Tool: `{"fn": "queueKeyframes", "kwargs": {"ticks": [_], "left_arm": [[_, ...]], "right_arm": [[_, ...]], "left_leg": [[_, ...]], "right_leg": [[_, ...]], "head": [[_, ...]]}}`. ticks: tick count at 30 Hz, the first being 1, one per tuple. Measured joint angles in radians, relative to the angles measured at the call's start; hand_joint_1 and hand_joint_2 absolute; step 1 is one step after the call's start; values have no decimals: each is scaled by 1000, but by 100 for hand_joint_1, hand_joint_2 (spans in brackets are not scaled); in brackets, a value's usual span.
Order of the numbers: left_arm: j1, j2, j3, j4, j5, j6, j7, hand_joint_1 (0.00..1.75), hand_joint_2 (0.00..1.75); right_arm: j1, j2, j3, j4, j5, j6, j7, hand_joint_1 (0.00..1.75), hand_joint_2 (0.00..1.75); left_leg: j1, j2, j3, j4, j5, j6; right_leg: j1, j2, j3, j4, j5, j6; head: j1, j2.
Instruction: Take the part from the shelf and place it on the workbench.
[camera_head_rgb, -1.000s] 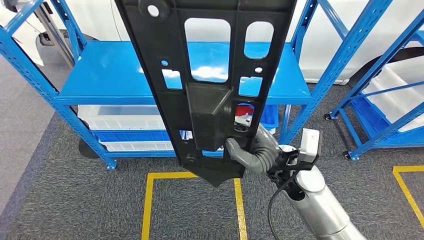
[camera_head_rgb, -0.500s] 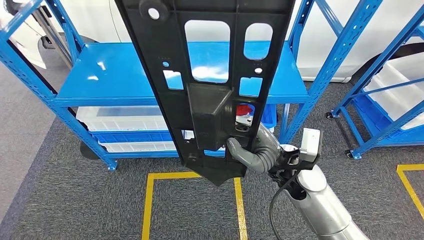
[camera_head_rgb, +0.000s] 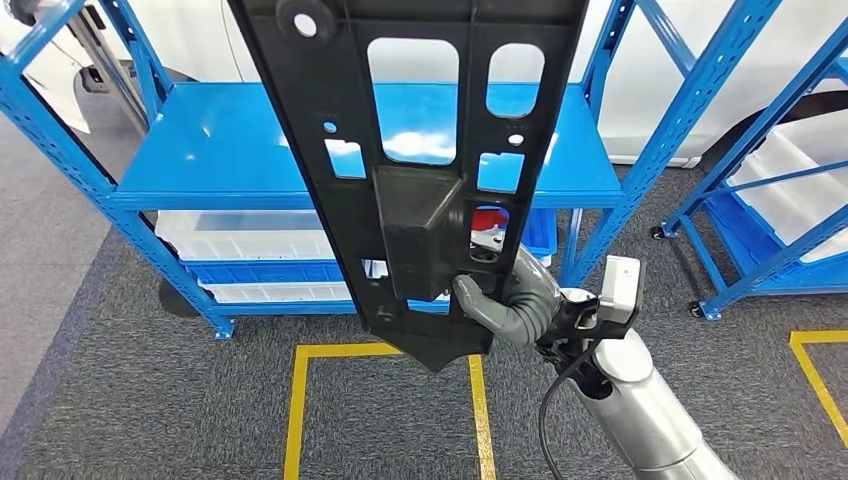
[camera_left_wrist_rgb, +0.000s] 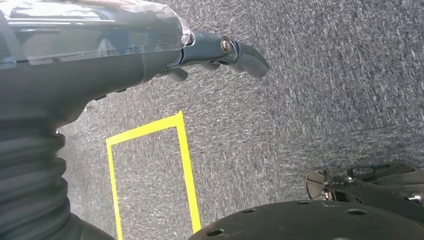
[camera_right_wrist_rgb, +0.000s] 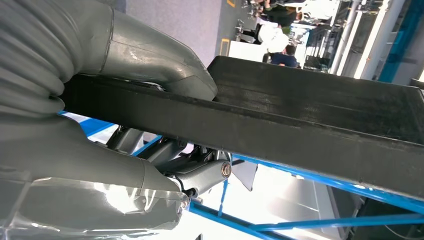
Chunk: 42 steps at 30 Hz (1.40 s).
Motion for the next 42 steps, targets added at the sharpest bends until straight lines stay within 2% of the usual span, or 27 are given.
{"fn": "queueKeyframes", "kwargs": {"ticks": [1, 3, 4, 5, 6, 7, 9, 10, 12, 14, 15, 17, 19, 20, 21, 22, 24, 26, 29, 31, 34, 35, 36, 37, 39, 40, 42], "left_arm": [[0, 0, 0, 0, 0, 0, 0, 0, 175], [0, 0, 0, 0, 0, 0, 0, 0, 175], [0, 0, 0, 0, 0, 0, 0, 0, 175], [0, 0, 0, 0, 0, 0, 0, 0, 175], [0, 0, 0, 0, 0, 0, 0, 0, 175], [0, -1, 0, 0, 0, 0, 0, 0, 175], [0, -2, 0, 0, 0, 0, 0, 0, 175], [0, -2, 0, 0, 0, 0, 0, 0, 175], [0, -2, 0, 0, 0, 0, 0, 0, 175], [0, -1, 0, 0, 0, 0, 0, 0, 175], [0, -1, 0, 0, 0, 0, 0, 0, 175], [-2, 0, 0, 0, 0, 0, -1, 0, 175], [-6, 0, 0, 0, 0, 0, -2, 0, 175], [-8, 0, 0, 0, 1, 0, -2, 0, 175], [-9, 0, 0, 0, 1, 0, -2, 0, 175], [-9, 0, 0, 0, 1, 0, -2, 0, 175], [-5, 1, 0, 0, 0, 0, -1, 0, 175], [-1, 1, 0, 0, 0, 0, 0, 0, 175], [-1, 0, 0, 0, 0, 0, 0, 0, 175], [-1, -1, 0, 0, 0, 0, 0, 0, 175], [-1, -1, 0, 0, 0, 0, 0, 0, 175], [-1, -1, 0, 0, 0, 0, 0, 0, 175], [-1, -1, 0, 0, 0, 0, 0, 0, 175], [-1, -1, 0, 0, 0, 0, 0, 0, 175], [-1, -2, 0, 0, 0, 0, 0, 0, 175], [-1, -2, 0, 0, 0, 0, 0, 0, 175], [-1, -3, 0, 0, 0, 0, 0, 0, 175]], "right_arm": [[0, 0, 0, 0, 0, 0, 0, 175, 175], [1, 0, 0, 0, 0, 0, 0, 175, 175], [2, 0, 0, 0, 0, 0, 0, 175, 175], [3, 0, 0, 0, 0, 0, 0, 175, 175], [4, 0, 0, 0, 0, 0, 0, 175, 175], [4, 0, 0, 0, 0, 0, 0, 175, 175], [2, 0, 0, 0, 0, 0, 0, 175, 175], [2, 0, 0, 0, 0, 0, 0, 175, 175], [1, 0, 0, 0, 0, 0, 0, 175, 175], [0, 0, 0, 0, 0, 0, 0, 175, 175], [0, 0, 0, 0, 0, 0, 0, 175, 175], [0, 0, 0, 0, 0, 0, 0, 175, 175], [1, 1, 0, 0, -1, 0, 0, 175, 175], [1, 1, 0, 0, 0, 0, 0, 175, 175], [1, 1, 0, 0, 0, 0, 0, 175, 175], [1, 1, 0, 0, 0, 0, 0, 175, 175], [1, 1, 0, 0, 0, 0, 0, 175, 175], [1, 1, 0, 0, 0, 0, 0, 175, 175], [0, 1, 0, 0, 0, 0, 0, 175, 175], [-1, 1, 0, 0, 0, 0, 0, 175, 175], [0, 1, 0, 0, 0, 0, 0, 175, 175], [2, 1, 0, 0, 0, 0, 0, 175, 175], [2, 1, 0, 0, 0, 0, 0, 175, 175], [2, 1, 0, 0, 0, 0, 0, 175, 175], [1, 1, 0, 0, 0, 0, 0, 175, 175], [1, 1, 0, 0, 0, 0, 0, 175, 175], [-1, 1, 0, 0, 0, 0, 0, 175, 175]], "left_leg": [[1, 1, 0, -2, 1, 5], [0, 2, -1, -2, 1, 10], [-1, 3, -2, -1, 1, 11], [-2, 2, -2, 0, 0, 11], [-3, 1, -2, 1, -1, 11], [-3, 1, -1, 2, -2, 11], [-5, -1, 1, 4, -4, 8], [-6, -2, 1, 5, -4, 4], [-8, -2, 1, 3, -4, -5], [-10, -2, 1, 5, -6, -15], [-11, -2, -6, 20, -19, -20], [-10, -1, -49, 113, -75, -29], [-8, -1, -115, 253, -133, -37], [-7, -1, -135, 293, -138, -39], [-6, 0, -137, 295, -122, -40], [-5, 0, -119, 254, -89, -40], [-4, 1, -48, 109, -21, -36], [-5, 1, -4, 20, 3, -25], [-5, -1, -3, 4, 2, -8], [-1, 0, -3, -3, 6, 2], [-2, 2, -5, -5, 7, 10], [-2, 2, -6, -4, 8, 11], [-3, 2, -7, -4, 8, 11], [-3, 1, -7, -3, 8, 11], [-5, -1, -6, -1, 7, 9], [-6, -1, -5, -1, 7, 7], [-8, -2, -6, -1, 7, -1]], "right_leg": [[-1, -1, -19, 43, -27, 5], [-3, -2, -83, 177, -93, 11], [-3, -2, -113, 237, -112, 12], [-3, -2, -128, 266, -111, 12], [-3, -2, -124, 255, -89, 11], [-3, -2, -101, 203, -53, 7], [1, -1, -32, 59, 12, -3], [4, -1, -9, 8, 27, -8], [10, -1, 4, -22, 28, -15], [4, -1, 5, -32, 32, -26], [0, -2, 7, -38, 35, -31], [-4, -5, 10, -44, 39, -39], [-4, -7, 10, -43, 39, -42], [-3, -7, 10, -43, 38, -42], [-3, -7, 11, -42, 37, -42], [-3, -6, 13, -40, 36, -41], [-2, -2, 15, -37, 31, -36], [1, 1, 14, -32, 26, -27], [2, 1, 11, -27, 23, -11], [1, 0, -5, 9, -4, 1], [-3, -2, -94, 193, -96, 12], [-3, -2, -119, 243, -108, 13], [-3, -2, -128, 260, -101, 13], [-3, -2, -118, 236, -75, 10], [0, -1, -53, 102, -7, 0], [3, -1, -22, 39, 16, -5], [9, -1, 7, -25, 29, -15]], "head": [[0, 0], [0, 0], [0, 0], [0, 0], [0, 0], [0, 0], [0, 0], [0, 0], [0, 0], [0, 0], [0, 0], [0, 0], [0, 0], [0, 0], [0, 0], [0, 0], [0, 0], [0, 0], [0, 0], [0, 0], [0, 0], [0, 0], [0, 0], [0, 0], [0, 0], [0, 0], [0, 0]]}}
